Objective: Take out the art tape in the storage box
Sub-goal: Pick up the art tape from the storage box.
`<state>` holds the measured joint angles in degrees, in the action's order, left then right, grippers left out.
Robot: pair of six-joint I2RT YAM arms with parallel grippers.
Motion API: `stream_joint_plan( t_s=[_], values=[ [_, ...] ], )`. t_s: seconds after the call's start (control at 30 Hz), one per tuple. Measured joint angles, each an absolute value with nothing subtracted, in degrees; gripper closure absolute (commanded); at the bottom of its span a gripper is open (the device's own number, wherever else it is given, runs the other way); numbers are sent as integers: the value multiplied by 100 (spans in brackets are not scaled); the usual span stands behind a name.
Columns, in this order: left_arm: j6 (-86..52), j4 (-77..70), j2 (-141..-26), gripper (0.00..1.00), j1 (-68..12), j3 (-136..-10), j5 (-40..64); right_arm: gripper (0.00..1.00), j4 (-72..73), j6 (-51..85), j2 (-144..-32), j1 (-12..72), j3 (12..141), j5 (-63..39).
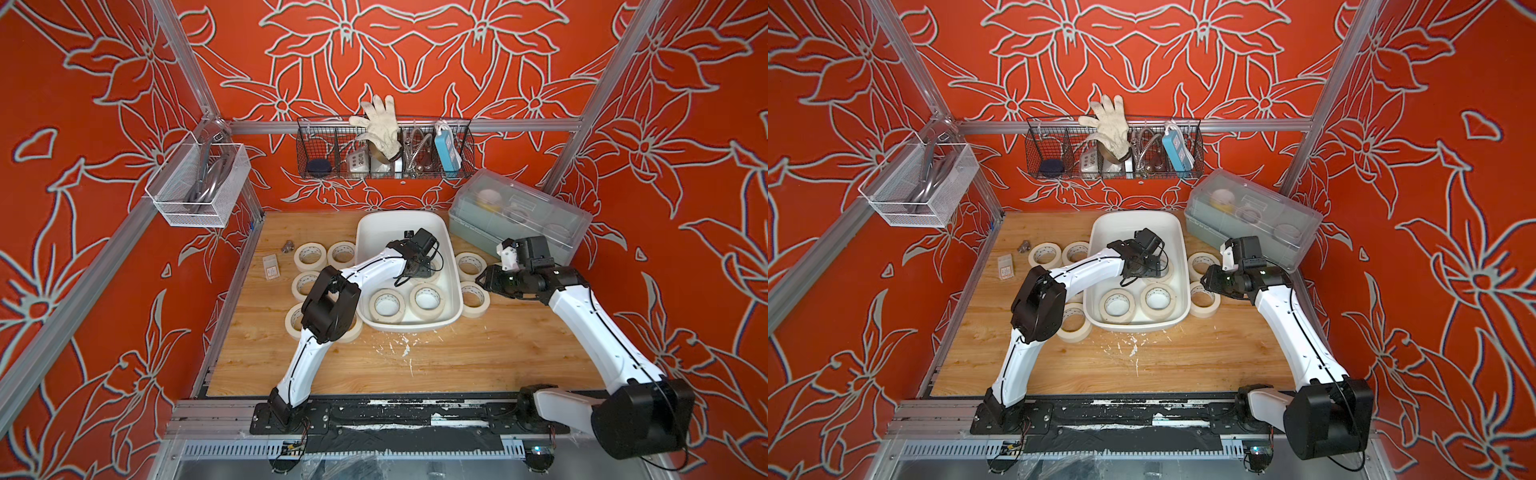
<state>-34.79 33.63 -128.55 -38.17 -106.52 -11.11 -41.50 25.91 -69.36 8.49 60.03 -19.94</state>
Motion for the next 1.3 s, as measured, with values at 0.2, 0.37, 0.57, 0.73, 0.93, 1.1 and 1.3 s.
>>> stream_joint_plan(
  t_s=[0.2,0.37,0.57,0.73,0.93,1.1,1.3],
  values=[
    [-3505,3378,-13054,32,-3785,-10720,-1024,52,-4049,2613,-6973,849,5929,-2062],
    [-3544,3371,-13093,48,-3739,-10722,-969,53,-3979,2626,-7013,849,5922,-2108],
    [-3559,3282,-13187,58,-3695,-10726,-923,53,-3940,2648,-7052,849,5922,-2150],
    [-3559,3232,-13187,70,-3667,-10726,-928,54,-3896,2674,-7050,851,5922,-2189],
    [-3415,3127,-13052,83,-3662,-10527,-1011,54,-3892,2729,-7052,864,5922,-2213],
    [-3304,3148,-12696,86,-3658,-10106,-1120,54,-3883,2759,-7050,864,5924,-2215],
    [-3188,3151,-11898,88,-3632,-9537,-1282,54,-3889,2781,-7052,928,5977,-2211]
  ],
)
